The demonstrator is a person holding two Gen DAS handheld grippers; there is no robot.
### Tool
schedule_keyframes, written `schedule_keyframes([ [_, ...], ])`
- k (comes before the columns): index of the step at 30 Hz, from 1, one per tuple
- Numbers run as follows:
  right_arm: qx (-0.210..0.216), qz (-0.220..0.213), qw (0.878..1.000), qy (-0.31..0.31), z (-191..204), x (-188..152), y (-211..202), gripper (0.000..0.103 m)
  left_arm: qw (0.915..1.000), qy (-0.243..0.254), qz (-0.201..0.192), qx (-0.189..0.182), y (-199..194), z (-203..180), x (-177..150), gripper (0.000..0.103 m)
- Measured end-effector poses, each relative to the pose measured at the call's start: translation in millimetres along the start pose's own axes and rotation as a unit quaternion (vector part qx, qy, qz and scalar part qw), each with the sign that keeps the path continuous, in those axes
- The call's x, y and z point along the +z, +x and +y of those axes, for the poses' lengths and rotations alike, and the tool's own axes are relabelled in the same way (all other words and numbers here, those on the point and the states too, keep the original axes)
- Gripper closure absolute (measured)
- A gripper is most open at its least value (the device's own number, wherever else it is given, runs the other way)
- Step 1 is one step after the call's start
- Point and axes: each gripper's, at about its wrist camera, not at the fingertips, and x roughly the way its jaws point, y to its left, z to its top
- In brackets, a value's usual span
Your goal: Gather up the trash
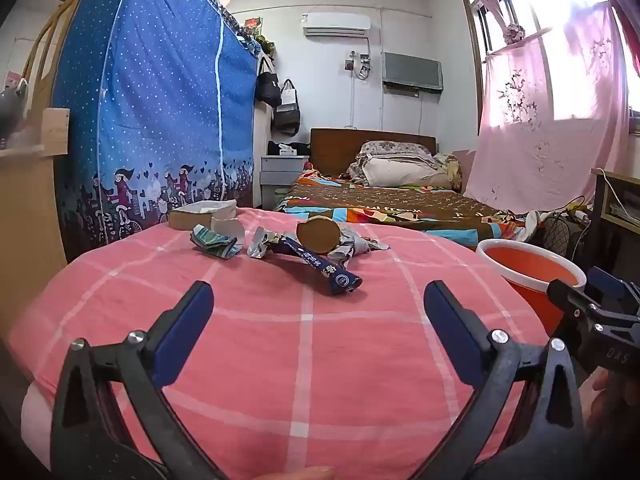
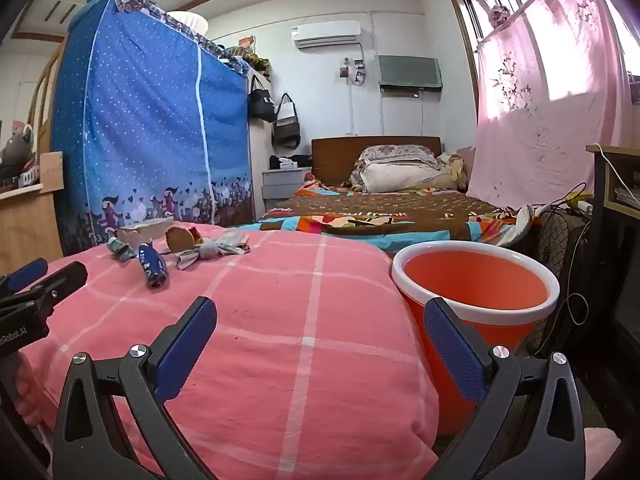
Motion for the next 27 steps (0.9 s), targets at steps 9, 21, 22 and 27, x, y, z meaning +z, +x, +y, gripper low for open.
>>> schedule_keyframes([
  [9, 0.0, 0.0, 1.0, -0.001, 0.5, -0.2, 0.2, 0.0, 1.0, -0.003, 0.001, -0.001, -0.1, 5.1, 2.7, 0.002],
  [21, 0.0, 0.003, 1.0, -0.002, 0.9, -0.4, 1.3, 0.0, 1.0, -0.006, 0.0, -0.003, -1.1, 4.8, 2.1, 0.002],
  [22, 0.0, 0.003, 1.0, -0.002, 1.1, -0.3, 1.5, 0.0, 1.0, -0.006, 0.0, -0.002, -1.1, 3.0, 1.9, 0.002],
  [27, 0.0, 0.003, 1.0, -0.002, 1.1, -0.3, 1.4, 0.0, 1.0, -0.007, 0.0, -0.001, -1.0, 3.3, 1.8, 0.002],
])
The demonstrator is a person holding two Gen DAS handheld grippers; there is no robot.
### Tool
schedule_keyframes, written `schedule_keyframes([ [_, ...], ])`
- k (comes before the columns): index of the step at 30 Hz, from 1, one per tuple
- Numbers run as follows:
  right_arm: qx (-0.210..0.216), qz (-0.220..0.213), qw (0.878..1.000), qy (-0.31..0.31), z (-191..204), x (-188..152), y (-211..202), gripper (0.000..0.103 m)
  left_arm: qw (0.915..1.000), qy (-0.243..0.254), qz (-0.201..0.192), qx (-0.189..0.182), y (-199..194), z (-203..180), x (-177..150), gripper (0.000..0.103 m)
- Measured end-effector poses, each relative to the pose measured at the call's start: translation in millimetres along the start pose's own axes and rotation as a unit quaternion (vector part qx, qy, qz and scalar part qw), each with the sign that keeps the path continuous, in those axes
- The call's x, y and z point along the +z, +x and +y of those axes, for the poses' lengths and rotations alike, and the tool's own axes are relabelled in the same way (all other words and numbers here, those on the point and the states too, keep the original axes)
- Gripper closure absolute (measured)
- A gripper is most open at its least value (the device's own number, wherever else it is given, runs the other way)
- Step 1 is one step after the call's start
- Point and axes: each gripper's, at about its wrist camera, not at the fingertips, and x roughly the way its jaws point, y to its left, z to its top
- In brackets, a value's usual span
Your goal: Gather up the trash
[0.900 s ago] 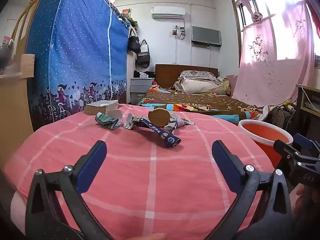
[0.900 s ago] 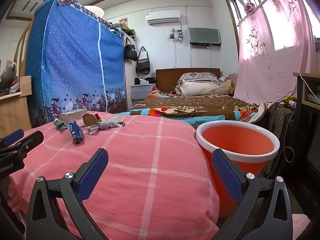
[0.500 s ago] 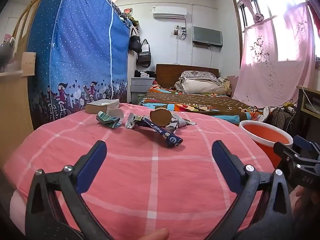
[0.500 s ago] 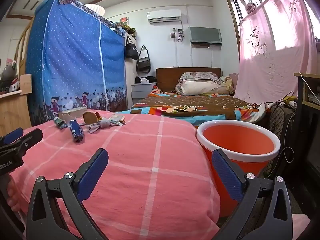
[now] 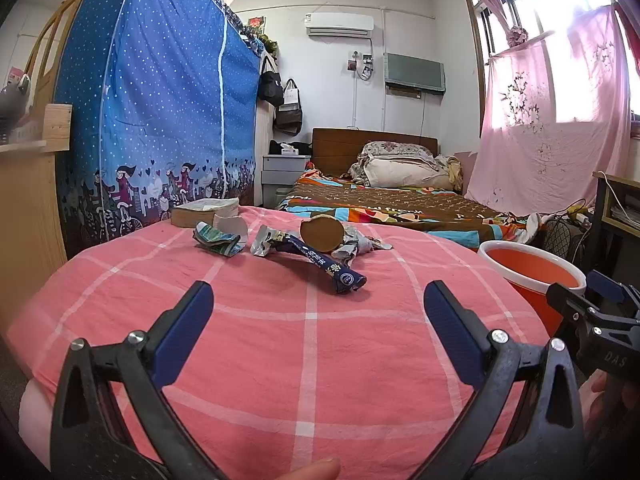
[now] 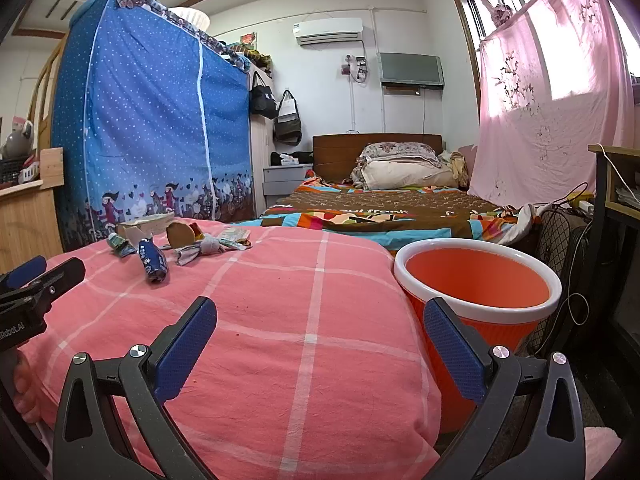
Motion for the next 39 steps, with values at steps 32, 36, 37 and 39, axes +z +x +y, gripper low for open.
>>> schedule_keyframes([
  [32, 0.0, 0.003, 1.0, -0.001, 4.1, -3.3, 2.8, 0.0, 1.0, 0.001, -0.002, 0.0, 1.3, 0.9, -0.7, 0.002],
  [36, 0.0, 0.004, 1.0, 0.0, 3.8, -3.1, 3.0, 0.0, 1.0, 0.001, -0.002, 0.0, 1.3, 1.0, -0.9, 0.002],
  [37, 0.0, 0.004, 1.0, 0.0, 4.0, -3.2, 3.0, 0.0, 1.0, 0.001, -0.002, 0.0, 1.3, 1.1, -0.9, 0.002],
  [39, 0.0, 0.004, 1.0, 0.0, 4.0, -3.1, 2.9, 0.0, 1.0, 0.001, -0.001, 0.001, 1.4, 1.3, -0.8, 0.002],
])
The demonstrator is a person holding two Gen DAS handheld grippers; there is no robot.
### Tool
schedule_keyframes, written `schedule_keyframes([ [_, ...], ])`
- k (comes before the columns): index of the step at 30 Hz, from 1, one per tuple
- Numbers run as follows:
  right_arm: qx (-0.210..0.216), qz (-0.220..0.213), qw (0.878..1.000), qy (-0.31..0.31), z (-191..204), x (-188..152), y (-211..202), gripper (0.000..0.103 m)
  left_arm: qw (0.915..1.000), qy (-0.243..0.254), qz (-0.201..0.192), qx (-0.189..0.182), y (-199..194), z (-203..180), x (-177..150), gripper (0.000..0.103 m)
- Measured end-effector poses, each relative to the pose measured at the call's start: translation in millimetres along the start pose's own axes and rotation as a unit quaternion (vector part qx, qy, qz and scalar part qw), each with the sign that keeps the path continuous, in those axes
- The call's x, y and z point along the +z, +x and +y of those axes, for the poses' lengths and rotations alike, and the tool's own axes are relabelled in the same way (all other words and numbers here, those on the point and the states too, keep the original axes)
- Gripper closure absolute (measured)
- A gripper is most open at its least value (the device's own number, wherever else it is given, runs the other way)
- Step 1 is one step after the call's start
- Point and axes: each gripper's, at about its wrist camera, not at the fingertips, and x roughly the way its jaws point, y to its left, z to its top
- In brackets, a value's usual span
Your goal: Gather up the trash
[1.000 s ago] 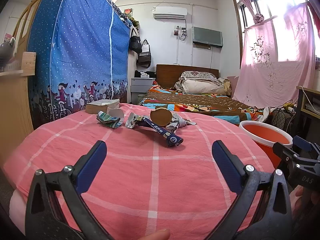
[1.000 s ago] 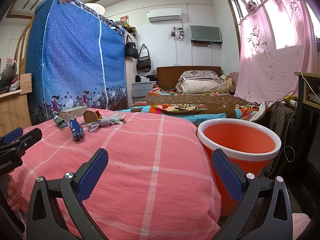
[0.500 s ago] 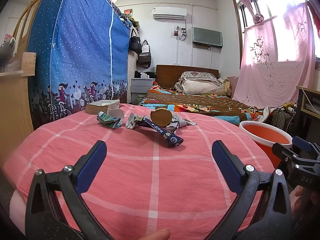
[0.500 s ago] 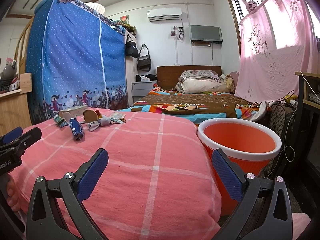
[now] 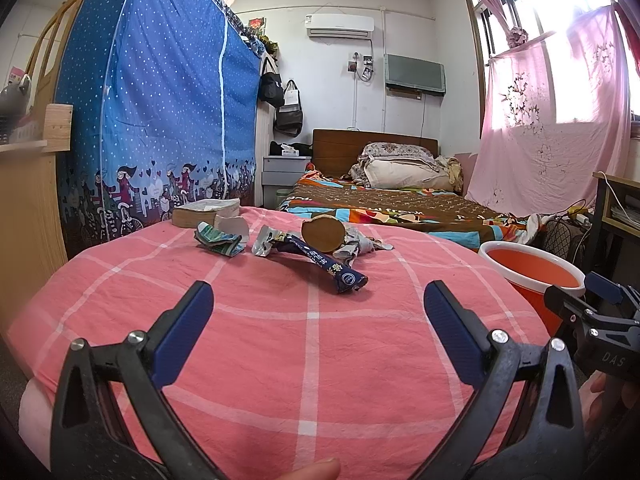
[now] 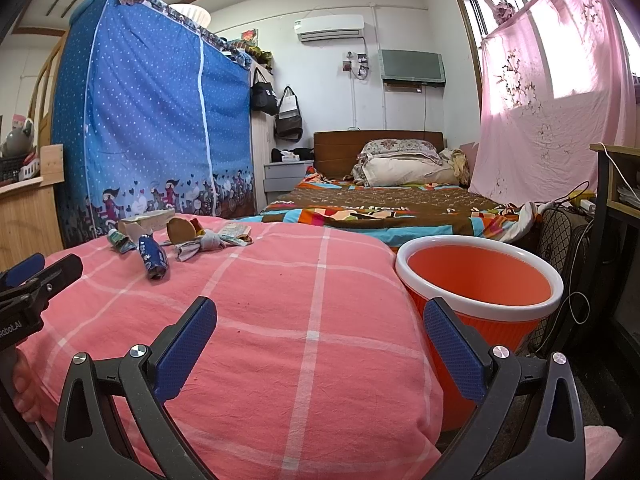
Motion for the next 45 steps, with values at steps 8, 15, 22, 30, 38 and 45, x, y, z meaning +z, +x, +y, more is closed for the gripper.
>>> schedule_keyframes([
  [8, 0.0, 0.0, 1.0, 0.0, 0.1, -0.1, 0.2, 0.0, 1.0, -0.001, 0.0, 0.0, -0.7, 0.2, -0.9, 0.002],
  [15, 0.0, 0.001, 1.0, -0.001, -0.1, 0.8, 0.2, 0.0, 1.0, -0.001, 0.0, -0.001, -0.8, 0.8, -0.9, 0.002],
  [22, 0.0, 0.001, 1.0, -0.001, 1.0, -1.2, 0.9, 0.0, 1.0, -0.001, 0.0, 0.0, -0.6, 0.2, -1.1, 0.002],
  [30, 0.0, 0.005, 1.0, 0.002, 2.0, -5.0, 4.0, 0.0, 1.0, -0.002, 0.002, 0.002, -0.2, 4.0, -3.3, 0.002],
  [38, 0.015, -0.001, 1.0, 0.007, 1.7, 10.2, 6.2, 0.0, 0.9999, 0.005, -0.011, 0.007, 5.2, 4.3, 9.7, 0.002],
  [45, 0.031, -0.038, 0.998, -0.039, 7.6, 42.8, 16.2, 0.0, 0.9994, 0.003, -0.02, 0.027, 21.8, 9.6, 35.6, 0.002],
])
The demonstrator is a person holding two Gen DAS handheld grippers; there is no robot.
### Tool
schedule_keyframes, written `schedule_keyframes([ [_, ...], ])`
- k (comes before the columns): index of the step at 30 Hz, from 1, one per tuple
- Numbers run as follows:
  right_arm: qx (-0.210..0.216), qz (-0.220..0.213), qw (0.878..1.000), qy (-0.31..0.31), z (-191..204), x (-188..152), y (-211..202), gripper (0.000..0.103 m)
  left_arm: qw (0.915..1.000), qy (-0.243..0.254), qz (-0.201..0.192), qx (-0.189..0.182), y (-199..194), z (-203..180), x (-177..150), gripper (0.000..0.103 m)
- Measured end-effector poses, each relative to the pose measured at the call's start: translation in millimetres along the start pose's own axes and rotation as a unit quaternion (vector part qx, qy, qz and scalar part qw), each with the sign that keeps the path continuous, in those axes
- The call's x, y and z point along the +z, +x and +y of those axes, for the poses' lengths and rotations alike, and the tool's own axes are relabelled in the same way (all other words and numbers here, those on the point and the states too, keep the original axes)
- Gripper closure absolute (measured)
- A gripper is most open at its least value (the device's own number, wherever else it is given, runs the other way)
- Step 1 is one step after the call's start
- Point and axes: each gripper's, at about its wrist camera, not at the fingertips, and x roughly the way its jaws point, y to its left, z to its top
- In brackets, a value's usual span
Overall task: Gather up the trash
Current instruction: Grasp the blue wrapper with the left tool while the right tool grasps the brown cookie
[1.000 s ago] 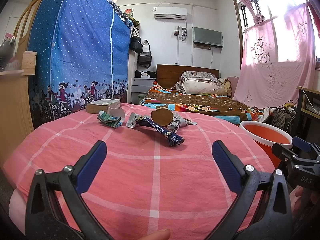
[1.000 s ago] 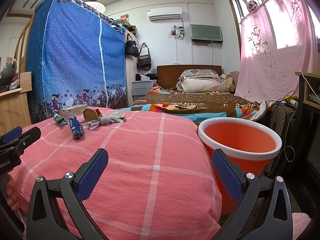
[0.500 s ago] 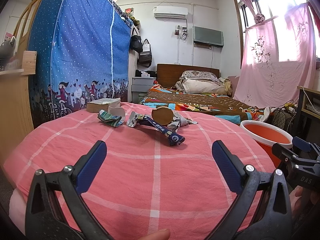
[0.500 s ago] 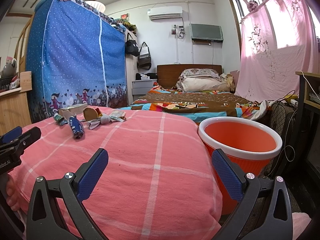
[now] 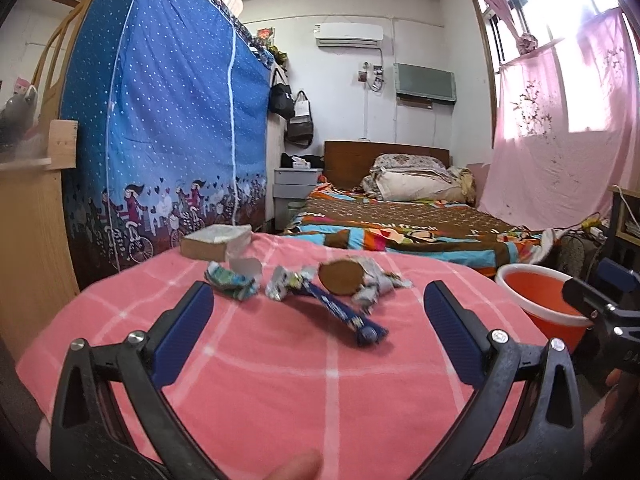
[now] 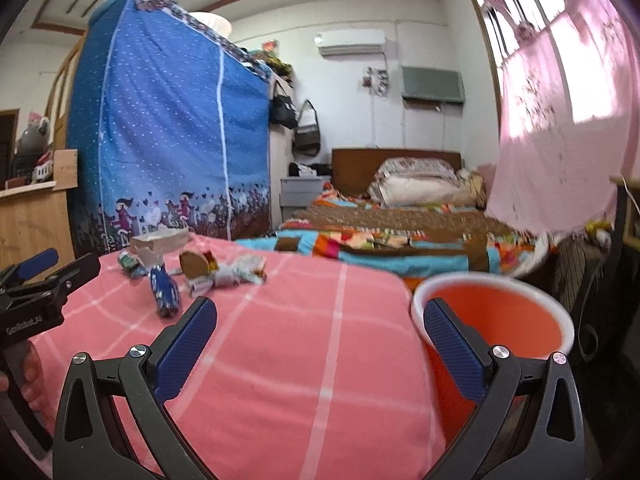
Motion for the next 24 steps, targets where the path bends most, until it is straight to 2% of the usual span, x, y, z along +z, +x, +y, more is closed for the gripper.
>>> schedule_keyframes([
  [6, 0.005, -0.042, 0.999, -0.018, -2.0, 24.9, 24.9, 0.0, 0.9997, -0.007, -0.018, 0.013, 24.7, 4.8, 22.7, 0.002],
  [9, 0.017, -0.06, 0.998, -0.014, -3.2, 35.8, 39.2, 0.0, 0.9995, 0.001, -0.03, 0.009, 33.8, 4.7, 32.3, 0.002],
  [13, 0.031, -0.065, 0.997, -0.019, -1.9, 45.0, 64.6, 0.0, 0.9991, 0.017, -0.039, 0.001, 48.0, 4.6, 42.2, 0.002],
  [17, 0.058, -0.049, 0.997, -0.024, -0.7, 48.0, 90.9, 0.0, 0.999, 0.023, -0.039, -0.001, 59.7, 5.8, 47.5, 0.002],
  [20, 0.068, -0.024, 0.997, -0.03, 2.2, 47.1, 111.3, 0.0, 0.9996, 0.021, -0.018, 0.001, 71.0, 7.0, 47.4, 0.002],
  [24, 0.085, 0.018, 0.996, -0.034, 7.8, 41.5, 133.9, 0.0, 0.9989, 0.024, 0.041, 0.003, 92.2, 5.4, 44.7, 0.002],
])
